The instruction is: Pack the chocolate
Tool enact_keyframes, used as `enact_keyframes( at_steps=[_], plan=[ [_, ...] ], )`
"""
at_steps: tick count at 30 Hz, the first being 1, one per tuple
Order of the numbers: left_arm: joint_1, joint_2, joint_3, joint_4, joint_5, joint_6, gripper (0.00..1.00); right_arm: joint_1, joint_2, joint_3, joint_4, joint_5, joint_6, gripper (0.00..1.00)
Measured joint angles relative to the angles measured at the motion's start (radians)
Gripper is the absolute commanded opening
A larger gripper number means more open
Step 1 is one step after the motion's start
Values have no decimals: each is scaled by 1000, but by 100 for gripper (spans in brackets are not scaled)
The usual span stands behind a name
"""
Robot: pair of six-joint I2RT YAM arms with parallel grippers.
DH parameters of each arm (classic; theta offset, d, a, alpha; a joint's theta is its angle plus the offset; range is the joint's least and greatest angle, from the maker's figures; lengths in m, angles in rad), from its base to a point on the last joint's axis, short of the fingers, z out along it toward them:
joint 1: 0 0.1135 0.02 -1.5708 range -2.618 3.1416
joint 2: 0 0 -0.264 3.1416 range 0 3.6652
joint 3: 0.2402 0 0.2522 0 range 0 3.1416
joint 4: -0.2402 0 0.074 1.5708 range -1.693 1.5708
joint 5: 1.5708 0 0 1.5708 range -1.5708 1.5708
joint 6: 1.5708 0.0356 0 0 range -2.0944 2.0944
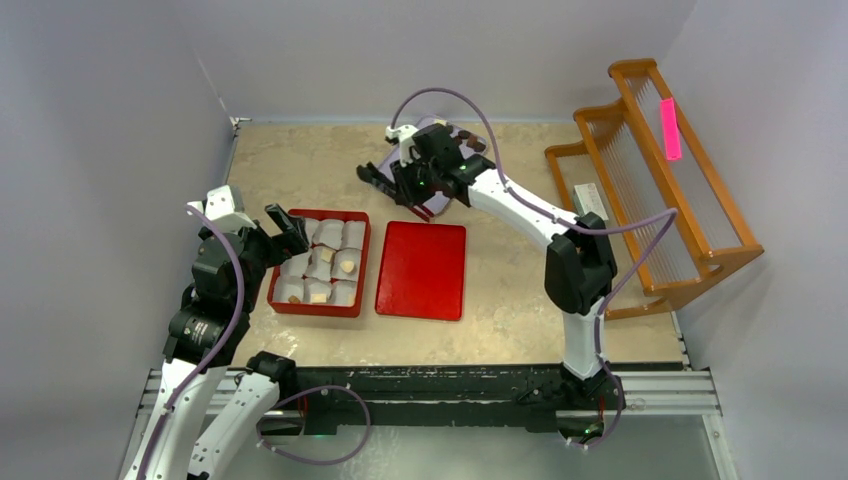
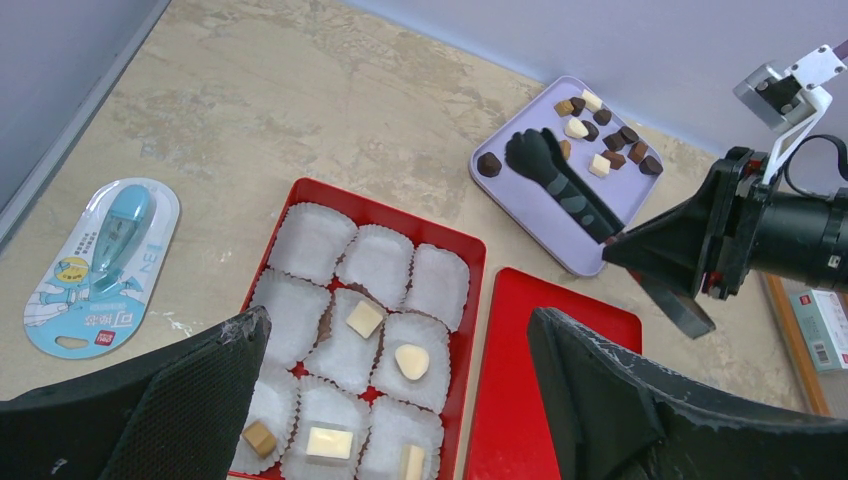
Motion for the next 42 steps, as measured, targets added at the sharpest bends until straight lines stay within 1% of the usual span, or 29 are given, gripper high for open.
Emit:
enact_keyframes(
  at_steps=[11, 16, 22, 31, 42],
  plan=[
    [0, -2, 0, 0, 0, 0, 99, 203, -6, -4, 16, -38, 26, 26],
    [0, -3, 0, 0, 0, 0, 100, 260, 0, -1, 24, -79, 52, 26],
    [0, -10, 0, 0, 0, 0, 100, 300, 70, 51, 29, -98, 75, 28],
    [0, -14, 0, 0, -1, 0, 100, 325, 182, 121, 20, -120, 101, 31],
    [0, -15, 0, 0, -1, 0, 100, 329, 217, 154, 2, -128, 124, 37]
  ],
)
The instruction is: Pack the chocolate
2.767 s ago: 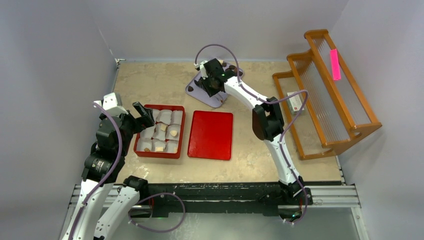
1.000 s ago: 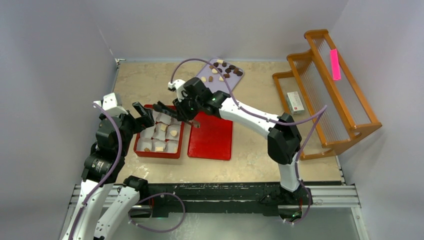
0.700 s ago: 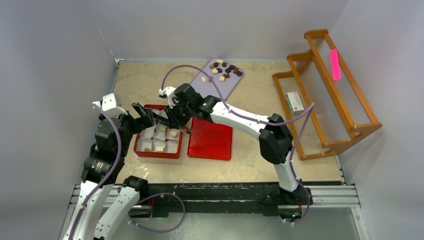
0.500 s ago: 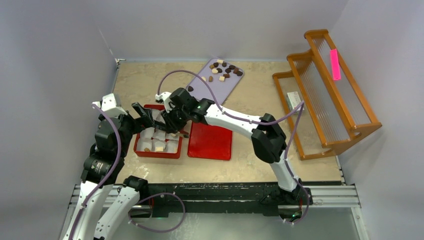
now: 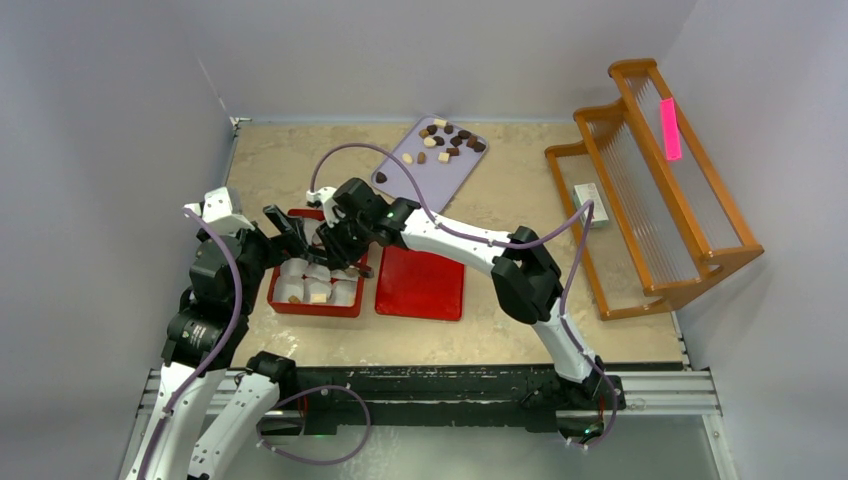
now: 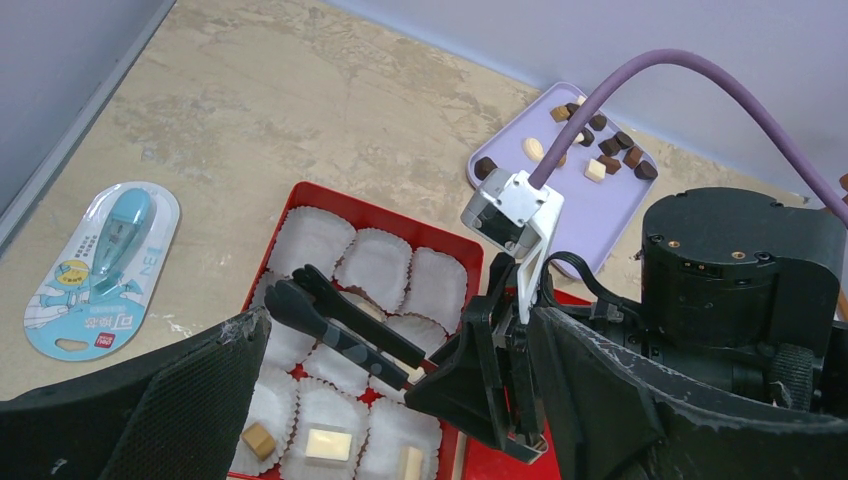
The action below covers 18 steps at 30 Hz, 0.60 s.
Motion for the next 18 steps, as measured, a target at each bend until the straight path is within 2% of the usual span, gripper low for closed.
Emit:
enact_keyframes(
  at_steps=[18],
  plan=[
    [0, 0, 0, 0, 0, 0, 100, 2, 0, 9, -2, 0, 6, 37]
  ],
)
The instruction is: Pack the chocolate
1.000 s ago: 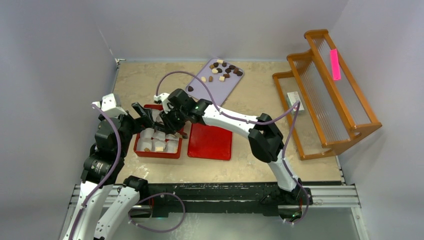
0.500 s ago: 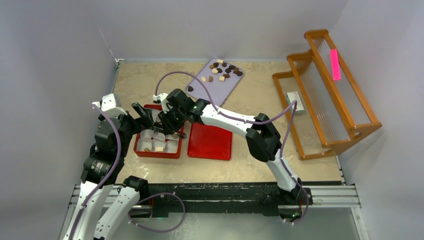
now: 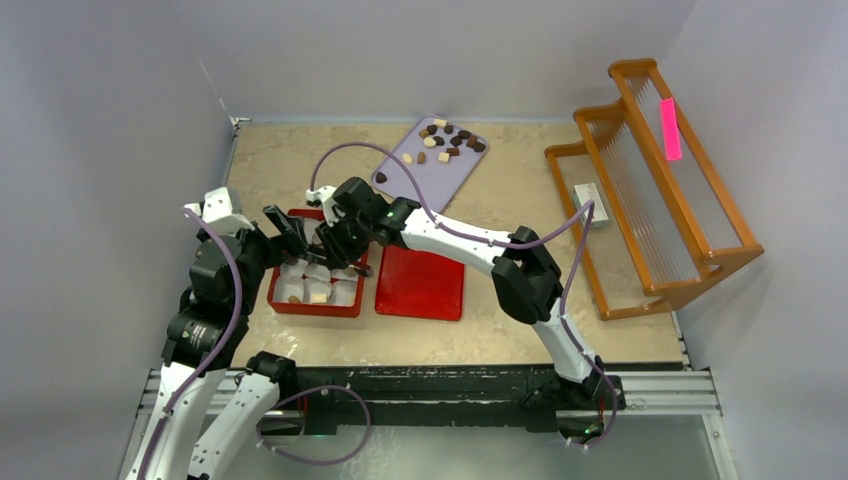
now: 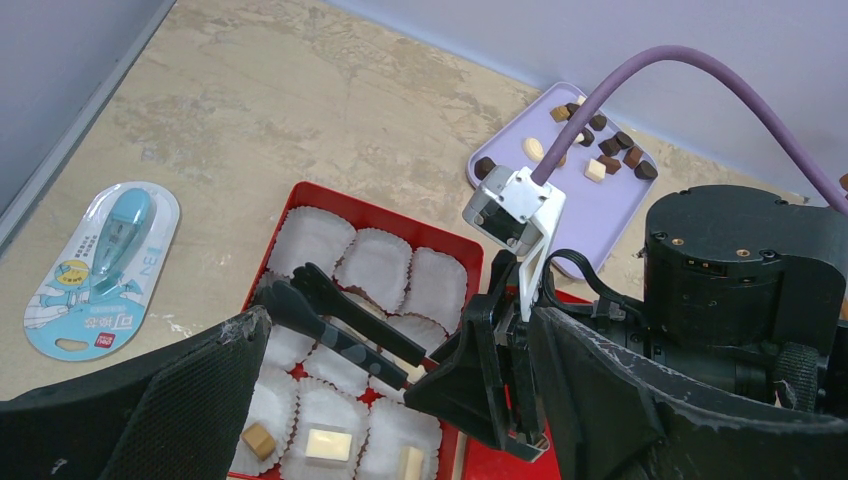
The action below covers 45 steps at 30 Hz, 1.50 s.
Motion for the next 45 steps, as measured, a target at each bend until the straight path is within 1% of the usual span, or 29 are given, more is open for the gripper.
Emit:
enact_keyframes(
  at_steps=[9, 14, 20, 24, 29, 36, 40, 45],
  plan=[
    [0, 0, 0, 0, 0, 0, 100, 0, -11, -10, 2, 17, -7, 35],
    [0, 0, 0, 0, 0, 0, 99, -9, -46, -23, 3, 57, -13, 34],
    [0, 0, 0, 0, 0, 0, 99, -44, -129, -95, 23, 96, -21, 34],
    [0, 0, 0, 0, 1, 0, 99, -86, -174, -127, 27, 127, -31, 34],
    [0, 0, 0, 0, 1, 0, 99, -180, -212, -160, 29, 185, -52, 35],
    [0, 0, -2, 0, 1, 0, 99, -307, -216, -165, 13, 327, -90, 36],
    [0, 1, -2, 0, 1, 0, 99, -344, -200, -155, -3, 404, -99, 37],
    [0, 1, -2, 0, 1, 0, 99, -387, -125, -107, -7, 431, -99, 38]
  ],
)
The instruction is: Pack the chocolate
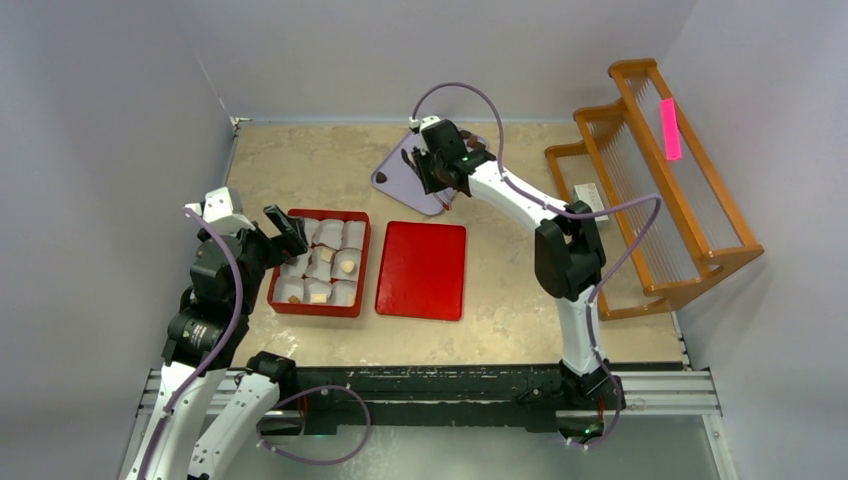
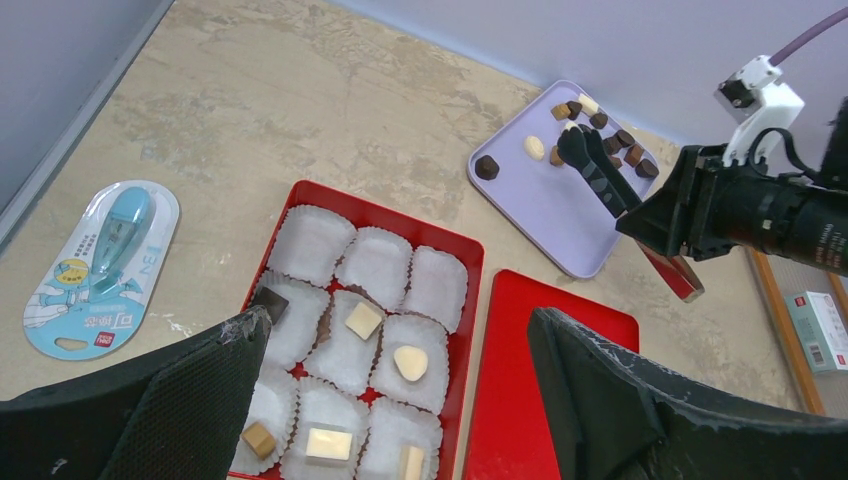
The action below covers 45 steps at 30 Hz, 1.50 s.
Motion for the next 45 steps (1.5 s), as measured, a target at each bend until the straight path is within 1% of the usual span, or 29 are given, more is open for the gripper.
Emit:
enact_keyframes(
  at_steps=[7, 14, 30, 37, 45],
  plan=[
    [0, 1, 0, 0, 0, 0, 99, -56, 99, 54, -21, -8, 4, 39],
    [0, 1, 0, 0, 0, 0, 99, -91, 156, 108, -32, -18, 10, 40],
    [0, 2, 0, 0, 0, 0, 99, -98, 270, 239, -55, -68, 13, 41],
    [0, 1, 0, 0, 0, 0, 99, -98, 293, 251, -69, -67, 13, 31],
    [0, 1, 0, 0, 0, 0, 99, -98, 293, 251, -69, -67, 12, 27]
  ],
)
